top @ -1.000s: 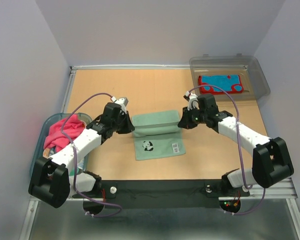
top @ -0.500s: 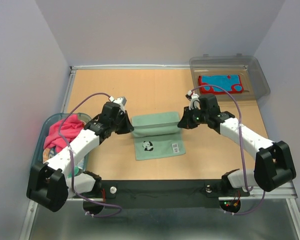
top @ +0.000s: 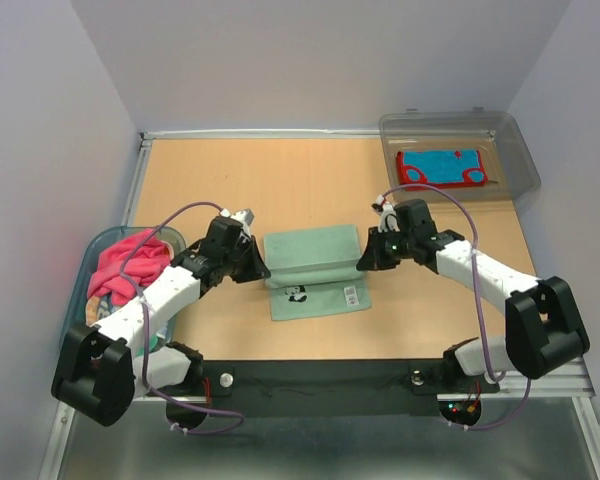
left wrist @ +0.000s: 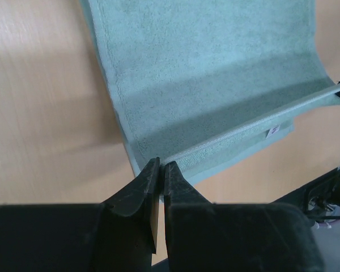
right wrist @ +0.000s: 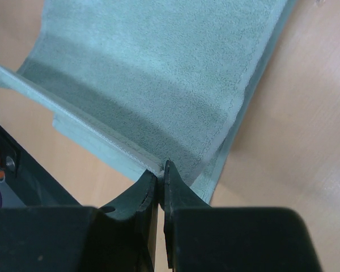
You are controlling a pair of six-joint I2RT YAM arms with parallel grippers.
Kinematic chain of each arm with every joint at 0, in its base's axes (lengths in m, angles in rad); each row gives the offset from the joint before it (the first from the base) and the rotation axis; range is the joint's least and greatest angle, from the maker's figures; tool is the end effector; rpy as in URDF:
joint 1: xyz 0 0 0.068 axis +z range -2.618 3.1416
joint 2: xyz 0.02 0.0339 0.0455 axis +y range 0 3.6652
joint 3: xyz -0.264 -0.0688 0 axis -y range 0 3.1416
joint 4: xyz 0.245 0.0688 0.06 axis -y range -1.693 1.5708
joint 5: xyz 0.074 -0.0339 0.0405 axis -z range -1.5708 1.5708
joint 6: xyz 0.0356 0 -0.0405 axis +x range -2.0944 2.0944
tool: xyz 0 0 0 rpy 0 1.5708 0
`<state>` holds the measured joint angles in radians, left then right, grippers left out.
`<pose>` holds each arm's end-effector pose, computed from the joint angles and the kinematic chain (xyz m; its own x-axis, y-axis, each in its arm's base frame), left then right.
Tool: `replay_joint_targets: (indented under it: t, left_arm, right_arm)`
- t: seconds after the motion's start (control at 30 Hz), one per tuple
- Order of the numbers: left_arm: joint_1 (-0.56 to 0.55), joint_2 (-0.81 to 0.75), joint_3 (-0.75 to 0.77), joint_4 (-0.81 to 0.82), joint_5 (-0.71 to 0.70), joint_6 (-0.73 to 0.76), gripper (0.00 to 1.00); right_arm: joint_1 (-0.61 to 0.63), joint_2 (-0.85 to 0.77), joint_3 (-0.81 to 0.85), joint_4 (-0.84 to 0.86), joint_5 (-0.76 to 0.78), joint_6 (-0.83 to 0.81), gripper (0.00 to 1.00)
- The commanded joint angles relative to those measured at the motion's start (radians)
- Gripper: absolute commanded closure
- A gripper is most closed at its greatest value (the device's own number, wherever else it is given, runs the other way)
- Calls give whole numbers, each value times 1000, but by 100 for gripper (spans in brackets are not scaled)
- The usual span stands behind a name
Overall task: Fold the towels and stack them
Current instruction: Fold the towel
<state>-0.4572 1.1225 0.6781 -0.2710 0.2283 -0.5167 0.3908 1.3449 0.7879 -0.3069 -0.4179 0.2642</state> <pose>0.2070 -0.1108 0.2290 -0.7999 -0.1428 -0.5830 0.2164 0.8374 -0.5020 0.2439 0.1161 0.2112 -0.8332 -0.0852 -0.5464 -0.3877 0.7944 0.4675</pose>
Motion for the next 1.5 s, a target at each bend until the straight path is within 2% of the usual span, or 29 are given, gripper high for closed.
replay_joint_targets:
  t: [0.0,0.3,0.67,1.13,1.23,1.47]
  left_arm:
    - [14,16,-51,-59,-95,1,100]
    - [-30,74,-95,4,-90,-26,100]
    - [-54,200,-100,58,-156,-51,100]
    - [-3,410,106,39,-283,41,100]
    - [-1,410,123,27,-290,56,100]
    - [0,289,87,16,-305,50,100]
  right_arm:
    - [-24,46,-19,-40,145,0,99]
    - [-24,105,-27,-41,137,29,99]
    - [-24,206,-18,-32,183,41,99]
    - [-36,362,106,32,238,29,99]
    - [-38,350,119,31,235,29,99]
    - [-38,246,80,31,211,27,99]
